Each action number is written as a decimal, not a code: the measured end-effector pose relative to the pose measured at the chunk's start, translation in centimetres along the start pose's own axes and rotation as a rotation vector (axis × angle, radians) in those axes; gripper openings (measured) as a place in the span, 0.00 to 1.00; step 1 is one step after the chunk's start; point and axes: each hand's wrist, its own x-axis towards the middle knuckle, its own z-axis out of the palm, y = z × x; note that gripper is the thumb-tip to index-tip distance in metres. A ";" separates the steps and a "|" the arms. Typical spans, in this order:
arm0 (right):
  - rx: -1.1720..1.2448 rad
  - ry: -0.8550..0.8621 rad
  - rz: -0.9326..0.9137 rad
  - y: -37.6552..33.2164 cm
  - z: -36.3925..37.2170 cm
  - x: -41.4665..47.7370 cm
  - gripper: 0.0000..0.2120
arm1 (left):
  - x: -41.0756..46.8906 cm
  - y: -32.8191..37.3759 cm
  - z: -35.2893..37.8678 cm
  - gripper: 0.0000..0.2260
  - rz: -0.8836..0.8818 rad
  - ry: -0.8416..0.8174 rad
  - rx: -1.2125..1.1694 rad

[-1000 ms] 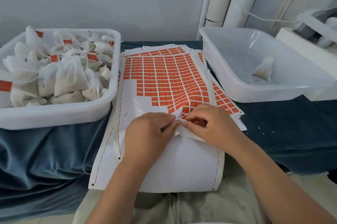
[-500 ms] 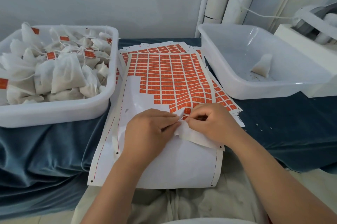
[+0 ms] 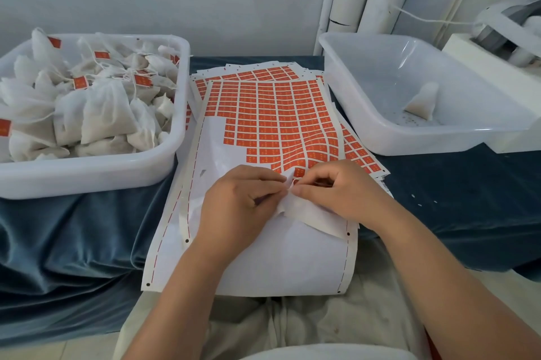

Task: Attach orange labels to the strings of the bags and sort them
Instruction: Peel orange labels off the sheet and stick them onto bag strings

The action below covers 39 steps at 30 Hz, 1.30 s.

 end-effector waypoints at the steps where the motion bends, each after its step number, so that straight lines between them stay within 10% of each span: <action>1: 0.006 -0.001 0.006 0.0 -0.1 0.0 0.03 | 0.0 0.0 0.0 0.14 -0.005 0.001 0.000; 39: -0.136 0.031 -0.053 -0.3 -0.4 -0.3 0.06 | 0.0 -0.4 0.2 0.07 0.000 -0.023 0.010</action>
